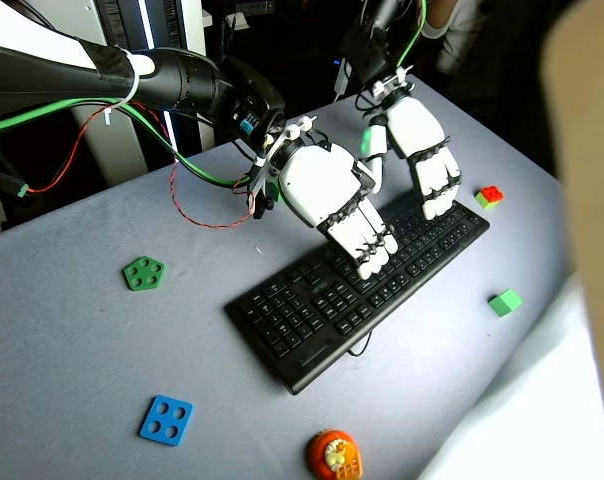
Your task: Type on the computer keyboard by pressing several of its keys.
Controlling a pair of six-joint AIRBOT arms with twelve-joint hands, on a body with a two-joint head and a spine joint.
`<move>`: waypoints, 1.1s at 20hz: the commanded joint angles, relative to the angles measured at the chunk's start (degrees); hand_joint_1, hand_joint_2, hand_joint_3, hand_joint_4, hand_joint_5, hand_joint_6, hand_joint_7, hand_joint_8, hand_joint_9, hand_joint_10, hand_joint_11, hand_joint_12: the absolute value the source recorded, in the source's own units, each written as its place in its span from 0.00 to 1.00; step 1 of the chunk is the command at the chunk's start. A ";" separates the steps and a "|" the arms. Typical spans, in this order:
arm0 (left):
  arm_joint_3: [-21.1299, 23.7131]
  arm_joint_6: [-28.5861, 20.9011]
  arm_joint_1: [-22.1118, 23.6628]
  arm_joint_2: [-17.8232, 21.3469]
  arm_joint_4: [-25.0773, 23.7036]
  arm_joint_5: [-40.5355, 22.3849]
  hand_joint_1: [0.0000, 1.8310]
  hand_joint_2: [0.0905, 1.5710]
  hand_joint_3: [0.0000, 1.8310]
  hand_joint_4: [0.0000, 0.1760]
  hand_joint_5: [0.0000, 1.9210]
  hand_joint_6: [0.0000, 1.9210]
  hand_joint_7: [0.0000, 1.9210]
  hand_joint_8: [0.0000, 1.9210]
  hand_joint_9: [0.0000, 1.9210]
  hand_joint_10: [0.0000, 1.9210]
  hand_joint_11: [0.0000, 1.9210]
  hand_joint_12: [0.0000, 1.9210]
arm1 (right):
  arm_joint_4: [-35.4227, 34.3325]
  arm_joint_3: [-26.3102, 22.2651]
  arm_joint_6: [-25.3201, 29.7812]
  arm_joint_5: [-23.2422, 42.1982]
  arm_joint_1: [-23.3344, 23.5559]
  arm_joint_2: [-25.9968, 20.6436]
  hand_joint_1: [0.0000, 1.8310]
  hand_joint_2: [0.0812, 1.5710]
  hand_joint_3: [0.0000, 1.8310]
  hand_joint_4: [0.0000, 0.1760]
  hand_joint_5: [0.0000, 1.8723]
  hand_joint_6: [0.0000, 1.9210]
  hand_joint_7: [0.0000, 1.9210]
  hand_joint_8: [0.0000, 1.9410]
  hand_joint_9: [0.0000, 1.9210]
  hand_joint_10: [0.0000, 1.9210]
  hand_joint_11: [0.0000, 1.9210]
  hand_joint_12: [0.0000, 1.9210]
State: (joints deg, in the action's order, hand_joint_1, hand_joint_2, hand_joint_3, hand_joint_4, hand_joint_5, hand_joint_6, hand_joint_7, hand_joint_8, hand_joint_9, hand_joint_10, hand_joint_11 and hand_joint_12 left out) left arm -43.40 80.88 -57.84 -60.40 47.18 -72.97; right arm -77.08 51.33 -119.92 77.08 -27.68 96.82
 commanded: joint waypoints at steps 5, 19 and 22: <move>-2.25 -0.59 0.18 -2.79 -4.28 -7.41 0.06 0.78 0.00 0.02 0.23 0.01 0.23 0.00 0.22 0.01 0.00 0.57 | 5.26 2.13 0.29 1.51 -0.44 1.91 0.00 0.66 0.00 0.00 0.16 0.01 0.18 0.00 0.17 0.01 0.00 0.45; -3.12 -0.94 -0.08 -3.13 -4.29 -7.41 0.07 0.80 0.00 0.00 0.32 0.03 0.27 0.00 0.26 0.01 0.00 0.63 | 7.78 1.30 0.62 2.99 -2.01 1.70 0.00 0.69 0.00 0.00 0.41 0.03 0.36 0.00 0.35 0.03 0.04 0.78; -3.21 -0.96 0.16 -3.13 -4.29 -7.41 0.06 0.80 0.00 0.00 0.44 0.07 0.26 0.00 0.21 0.00 0.00 0.52 | 7.80 1.28 0.51 3.18 -2.01 1.70 0.00 0.69 0.00 0.00 0.51 0.05 0.34 0.01 0.26 0.01 0.00 0.64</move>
State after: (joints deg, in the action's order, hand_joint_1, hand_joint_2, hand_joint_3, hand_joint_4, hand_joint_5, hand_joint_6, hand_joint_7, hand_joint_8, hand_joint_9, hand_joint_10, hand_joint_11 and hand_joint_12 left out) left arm -46.48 80.05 -57.84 -63.46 45.56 -76.23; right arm -72.73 52.60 -119.63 79.24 -29.58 98.54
